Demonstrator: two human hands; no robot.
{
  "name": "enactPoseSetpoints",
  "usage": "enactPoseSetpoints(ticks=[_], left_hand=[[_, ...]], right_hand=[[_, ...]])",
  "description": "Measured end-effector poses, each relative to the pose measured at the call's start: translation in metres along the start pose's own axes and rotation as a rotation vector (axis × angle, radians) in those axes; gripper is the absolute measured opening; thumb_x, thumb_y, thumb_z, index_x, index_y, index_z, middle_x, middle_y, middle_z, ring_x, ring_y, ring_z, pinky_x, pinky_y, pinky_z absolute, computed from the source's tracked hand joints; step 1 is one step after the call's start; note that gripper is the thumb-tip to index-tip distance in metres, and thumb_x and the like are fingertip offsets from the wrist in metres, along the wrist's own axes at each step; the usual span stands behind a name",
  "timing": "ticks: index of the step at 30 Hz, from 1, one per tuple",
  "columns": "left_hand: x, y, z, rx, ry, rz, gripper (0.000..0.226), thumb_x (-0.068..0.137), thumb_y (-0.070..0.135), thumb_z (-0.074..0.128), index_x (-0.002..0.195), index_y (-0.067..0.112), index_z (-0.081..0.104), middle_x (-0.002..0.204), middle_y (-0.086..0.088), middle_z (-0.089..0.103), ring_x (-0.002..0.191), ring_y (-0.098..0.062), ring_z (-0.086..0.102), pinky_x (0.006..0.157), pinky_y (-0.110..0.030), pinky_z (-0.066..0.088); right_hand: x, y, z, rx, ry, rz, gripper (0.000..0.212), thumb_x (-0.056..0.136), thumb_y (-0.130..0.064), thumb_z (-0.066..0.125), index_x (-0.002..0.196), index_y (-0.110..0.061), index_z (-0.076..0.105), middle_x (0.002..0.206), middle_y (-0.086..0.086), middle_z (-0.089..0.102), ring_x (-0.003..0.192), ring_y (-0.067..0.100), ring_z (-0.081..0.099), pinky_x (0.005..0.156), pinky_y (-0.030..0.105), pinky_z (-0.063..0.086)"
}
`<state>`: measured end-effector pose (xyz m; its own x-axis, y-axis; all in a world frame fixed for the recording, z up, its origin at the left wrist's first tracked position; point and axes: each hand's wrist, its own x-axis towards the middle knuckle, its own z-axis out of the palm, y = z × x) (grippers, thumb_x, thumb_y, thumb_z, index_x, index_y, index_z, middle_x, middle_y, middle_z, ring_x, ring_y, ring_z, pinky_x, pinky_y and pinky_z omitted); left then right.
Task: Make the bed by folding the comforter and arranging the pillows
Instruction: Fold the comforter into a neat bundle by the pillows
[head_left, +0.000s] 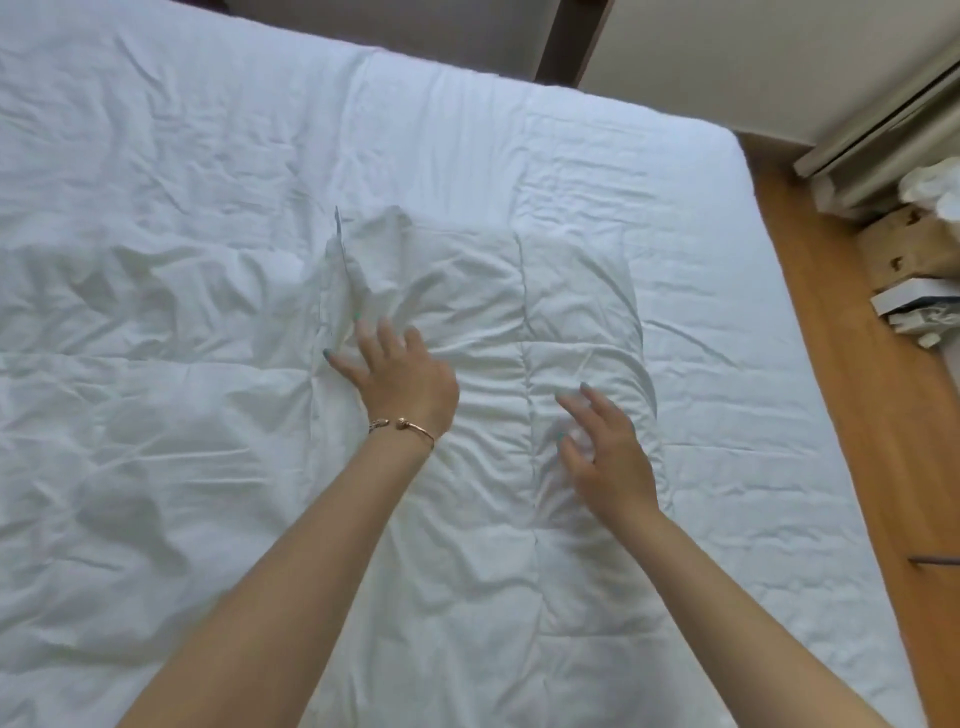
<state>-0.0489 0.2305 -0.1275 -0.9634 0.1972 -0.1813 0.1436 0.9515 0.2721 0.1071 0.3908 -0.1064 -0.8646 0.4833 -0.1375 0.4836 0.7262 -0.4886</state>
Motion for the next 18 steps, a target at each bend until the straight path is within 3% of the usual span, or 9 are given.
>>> enactPoseSetpoints(ticks=[3, 5, 8, 10, 11, 12, 14, 16, 18], left_hand=[[0.025, 0.065, -0.004, -0.129, 0.077, 0.308, 0.047, 0.096, 0.026, 0.037, 0.143, 0.025, 0.038, 0.157, -0.008, 0.021, 0.147, -0.034, -0.002, 0.107, -0.071, 0.005], [0.052, 0.098, 0.001, -0.138, 0.008, 0.372, 0.046, 0.101, 0.034, 0.030, 0.147, 0.037, 0.029, 0.160, -0.003, 0.016, 0.148, -0.031, -0.009, 0.105, -0.075, 0.001], [0.099, 0.083, 0.034, -0.044, -0.087, 0.095, 0.059, 0.090, 0.070, 0.013, 0.147, 0.053, 0.008, 0.162, 0.002, -0.008, 0.145, -0.028, -0.022, 0.094, -0.079, -0.011], [0.117, 0.034, 0.067, 0.046, -0.045, -0.087, 0.078, 0.075, 0.088, 0.006, 0.146, 0.056, 0.002, 0.162, 0.002, -0.013, 0.145, -0.029, -0.021, 0.100, -0.075, -0.007], [0.120, 0.012, 0.080, 0.064, 0.008, -0.137, 0.085, 0.069, 0.093, 0.003, 0.146, 0.056, 0.003, 0.162, 0.000, -0.011, 0.146, -0.028, -0.018, 0.105, -0.070, -0.003], [0.124, -0.002, 0.090, 0.055, 0.045, -0.158, 0.091, 0.065, 0.096, 0.001, 0.146, 0.055, 0.004, 0.162, -0.002, -0.009, 0.147, -0.026, -0.015, 0.108, -0.066, -0.003], [0.135, -0.005, 0.102, 0.008, 0.083, -0.163, 0.097, 0.060, 0.099, 0.000, 0.146, 0.054, 0.002, 0.162, -0.005, -0.008, 0.148, -0.024, -0.014, 0.111, -0.062, -0.007], [0.141, 0.008, 0.105, -0.023, 0.097, -0.178, 0.100, 0.058, 0.101, 0.003, 0.146, 0.054, 0.000, 0.162, -0.008, -0.009, 0.147, -0.024, -0.017, 0.110, -0.061, -0.009], [0.144, 0.014, 0.104, -0.021, 0.121, -0.201, 0.103, 0.057, 0.102, 0.005, 0.147, 0.052, 0.000, 0.162, -0.009, -0.006, 0.148, -0.023, -0.013, 0.112, -0.060, -0.005]], right_hand=[[0.065, -0.005, -0.013, -0.118, 0.055, -0.025, 0.049, 0.094, -0.024, 0.056, 0.142, -0.031, 0.048, 0.158, 0.000, 0.025, 0.143, 0.023, 0.024, 0.115, 0.040, 0.026], [0.117, -0.016, -0.015, -0.168, 0.042, -0.024, 0.049, 0.099, -0.031, 0.046, 0.147, -0.037, 0.037, 0.161, -0.002, 0.016, 0.147, 0.023, 0.014, 0.117, 0.048, 0.018], [0.192, -0.030, 0.011, -0.347, -0.139, -0.170, 0.050, 0.100, -0.039, 0.032, 0.148, -0.050, 0.024, 0.162, -0.014, 0.009, 0.150, 0.020, 0.002, 0.115, 0.061, 0.005], [0.218, -0.021, 0.039, -0.495, -0.282, -0.343, 0.049, 0.098, -0.049, 0.028, 0.145, -0.058, 0.019, 0.161, -0.019, 0.006, 0.150, 0.019, -0.004, 0.113, 0.065, -0.003], [0.224, -0.007, 0.050, -0.536, -0.270, -0.369, 0.050, 0.096, -0.056, 0.025, 0.145, -0.060, 0.016, 0.161, -0.019, 0.004, 0.150, 0.018, -0.006, 0.112, 0.066, -0.008], [0.227, 0.009, 0.057, -0.554, -0.184, -0.307, 0.053, 0.093, -0.063, 0.021, 0.146, -0.059, 0.012, 0.162, -0.016, 0.001, 0.149, 0.019, -0.009, 0.110, 0.066, -0.012], [0.231, 0.038, 0.064, -0.522, 0.010, -0.001, 0.063, 0.086, -0.074, 0.012, 0.146, -0.058, 0.002, 0.163, -0.011, -0.009, 0.148, 0.027, -0.016, 0.105, 0.068, -0.016], [0.239, 0.052, 0.065, -0.454, -0.023, 0.192, 0.067, 0.081, -0.080, 0.006, 0.144, -0.060, -0.003, 0.162, -0.009, -0.012, 0.147, 0.033, -0.016, 0.104, 0.071, -0.013], [0.252, 0.060, 0.063, -0.363, -0.132, 0.184, 0.067, 0.081, -0.081, 0.006, 0.144, -0.061, 0.000, 0.163, -0.011, -0.006, 0.148, 0.030, -0.012, 0.106, 0.070, -0.008]])
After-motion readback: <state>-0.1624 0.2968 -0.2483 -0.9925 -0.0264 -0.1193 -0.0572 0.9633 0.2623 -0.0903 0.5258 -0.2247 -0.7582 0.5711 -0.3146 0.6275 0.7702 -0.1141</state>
